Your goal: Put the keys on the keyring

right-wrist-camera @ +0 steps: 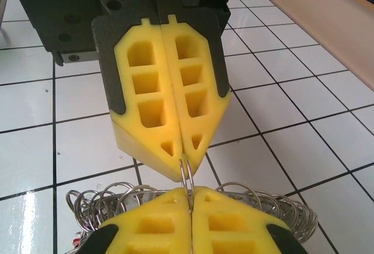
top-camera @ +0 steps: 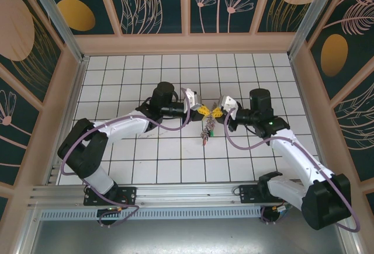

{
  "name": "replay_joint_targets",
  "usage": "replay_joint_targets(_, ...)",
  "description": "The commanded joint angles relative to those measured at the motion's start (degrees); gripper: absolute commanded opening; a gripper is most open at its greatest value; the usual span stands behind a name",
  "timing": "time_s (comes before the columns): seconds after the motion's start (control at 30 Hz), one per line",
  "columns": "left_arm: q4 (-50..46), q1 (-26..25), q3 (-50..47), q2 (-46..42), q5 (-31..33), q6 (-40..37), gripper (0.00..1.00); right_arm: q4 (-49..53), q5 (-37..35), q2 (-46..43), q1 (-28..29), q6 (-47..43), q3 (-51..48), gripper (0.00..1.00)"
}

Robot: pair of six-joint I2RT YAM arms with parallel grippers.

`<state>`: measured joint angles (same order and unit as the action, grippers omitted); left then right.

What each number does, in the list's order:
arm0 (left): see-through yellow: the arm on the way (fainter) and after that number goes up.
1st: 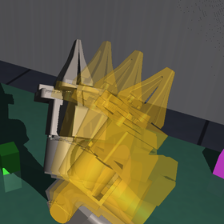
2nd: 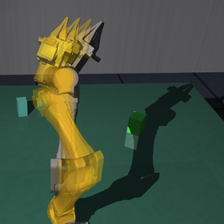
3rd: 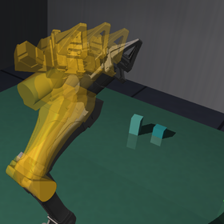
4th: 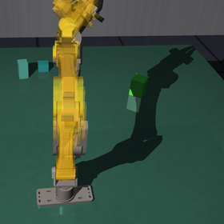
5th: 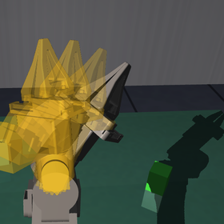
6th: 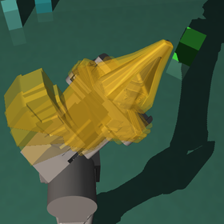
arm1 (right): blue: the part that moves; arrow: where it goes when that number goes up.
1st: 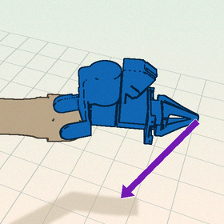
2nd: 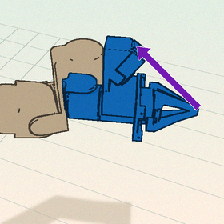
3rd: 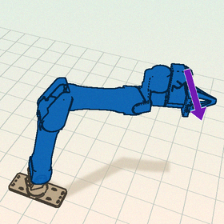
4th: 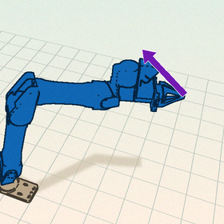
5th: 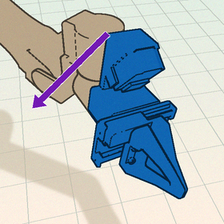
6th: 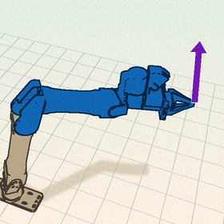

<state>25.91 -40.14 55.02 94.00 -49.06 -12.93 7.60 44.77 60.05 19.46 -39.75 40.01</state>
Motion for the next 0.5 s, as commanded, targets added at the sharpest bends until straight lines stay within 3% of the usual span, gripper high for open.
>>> replay_joint_targets(0.0,7.2,-0.2,-1.1,-2.1,-3.4,2.6,0.00,-3.4,0.3,-0.5,-1.1,1.2,-2.7,0.08)
replay_joint_targets(0.17,8.5,0.0,-1.5,-1.6,-4.3,3.7,0.00,-7.1,1.9,-2.8,-1.4,3.5,-4.6,0.09)
replay_joint_targets(0.3,7.9,0.1,-1.0,-0.8,-5.0,3.8,0.00,-7.8,4.4,-2.1,-1.3,5.0,-3.8,0.02)
replay_joint_targets(0.47,-2.6,0.0,2.2,-0.2,-3.1,-2.8,0.01,-4.4,2.5,-1.5,-1.2,3.7,-1.0,0.00)
